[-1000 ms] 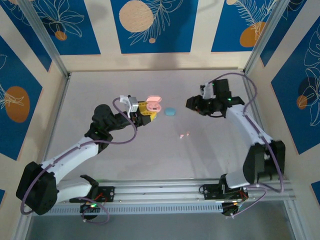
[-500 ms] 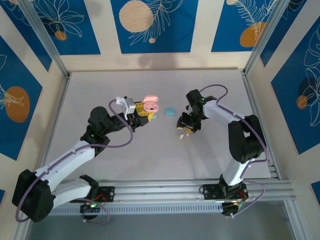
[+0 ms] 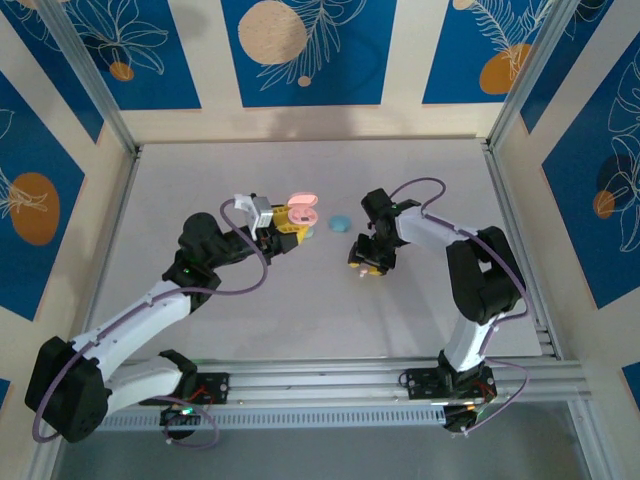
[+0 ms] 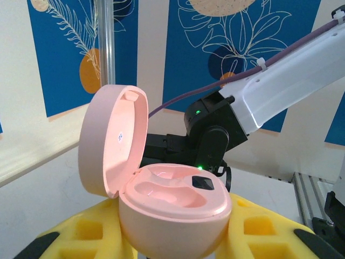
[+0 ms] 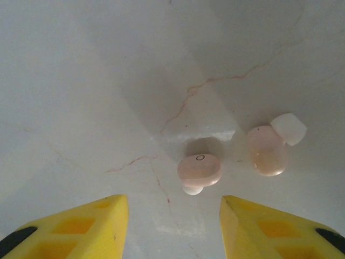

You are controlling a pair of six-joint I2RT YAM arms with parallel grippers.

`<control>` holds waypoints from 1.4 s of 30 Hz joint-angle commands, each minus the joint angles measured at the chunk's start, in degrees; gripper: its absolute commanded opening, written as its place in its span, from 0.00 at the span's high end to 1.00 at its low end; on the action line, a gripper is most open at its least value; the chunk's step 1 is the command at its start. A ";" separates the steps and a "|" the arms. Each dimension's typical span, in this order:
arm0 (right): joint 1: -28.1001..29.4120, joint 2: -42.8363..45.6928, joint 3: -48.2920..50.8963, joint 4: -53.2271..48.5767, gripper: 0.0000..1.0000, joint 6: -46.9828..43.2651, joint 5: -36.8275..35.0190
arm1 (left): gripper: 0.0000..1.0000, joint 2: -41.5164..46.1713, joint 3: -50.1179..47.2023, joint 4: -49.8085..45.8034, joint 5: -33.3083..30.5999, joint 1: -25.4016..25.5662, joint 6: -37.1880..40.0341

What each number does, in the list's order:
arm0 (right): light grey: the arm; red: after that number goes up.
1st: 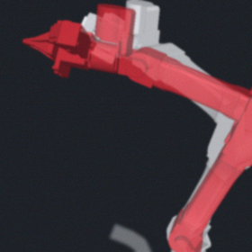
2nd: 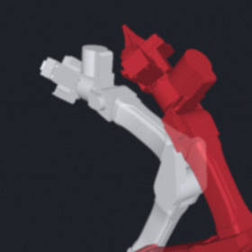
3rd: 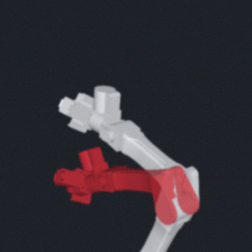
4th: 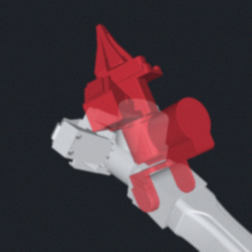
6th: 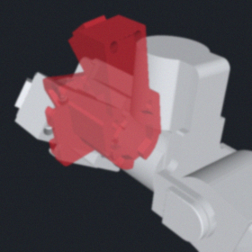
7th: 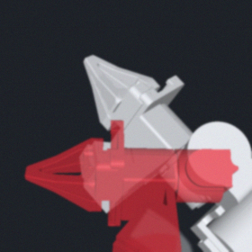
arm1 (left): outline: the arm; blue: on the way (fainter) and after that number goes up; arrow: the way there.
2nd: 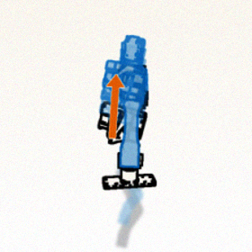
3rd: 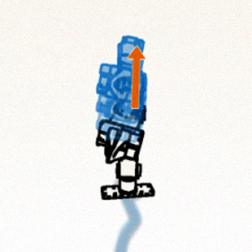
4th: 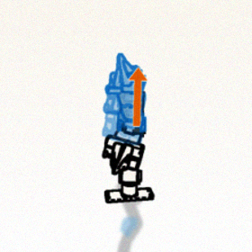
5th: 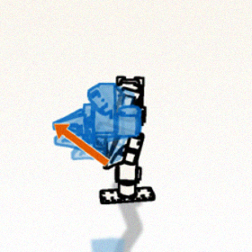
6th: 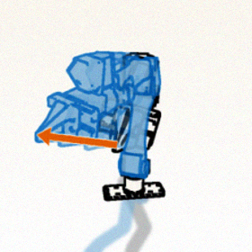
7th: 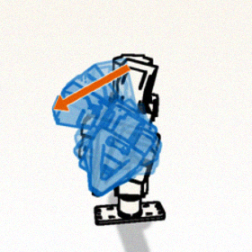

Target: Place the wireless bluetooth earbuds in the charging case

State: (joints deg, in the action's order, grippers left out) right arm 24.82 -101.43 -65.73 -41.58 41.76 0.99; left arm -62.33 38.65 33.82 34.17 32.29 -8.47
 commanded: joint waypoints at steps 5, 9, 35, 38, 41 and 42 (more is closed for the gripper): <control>0.76 -1.39 0.35 0.10 0.50 1.74 -1.25 | 0.80 -0.08 0.20 0.63 -0.14 0.74 1.20; 1.02 -2.34 0.08 0.69 0.50 1.66 -0.79 | 0.80 -0.17 0.28 0.72 -0.02 0.74 1.09; 3.13 -7.82 -6.48 -2.05 0.53 -3.51 -7.40 | 0.80 -0.23 0.35 -0.33 -0.05 0.69 1.35; 3.22 -8.14 -7.15 -2.77 0.56 -4.66 -8.14 | 0.80 -0.56 0.50 -0.41 0.17 0.70 1.32; 3.22 -8.09 -7.33 -3.06 0.58 -5.15 -8.80 | 0.80 -0.87 0.63 -0.16 0.37 0.75 1.09; 3.22 -8.09 -7.39 -3.11 0.59 -5.27 -8.80 | 0.80 -1.04 0.63 -0.07 0.54 0.75 1.10</control>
State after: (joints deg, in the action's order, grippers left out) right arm 27.81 -108.99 -71.79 -44.21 37.82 -6.09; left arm -63.05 38.65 33.36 34.20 32.29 -8.45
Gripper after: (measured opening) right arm 0.414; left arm 0.325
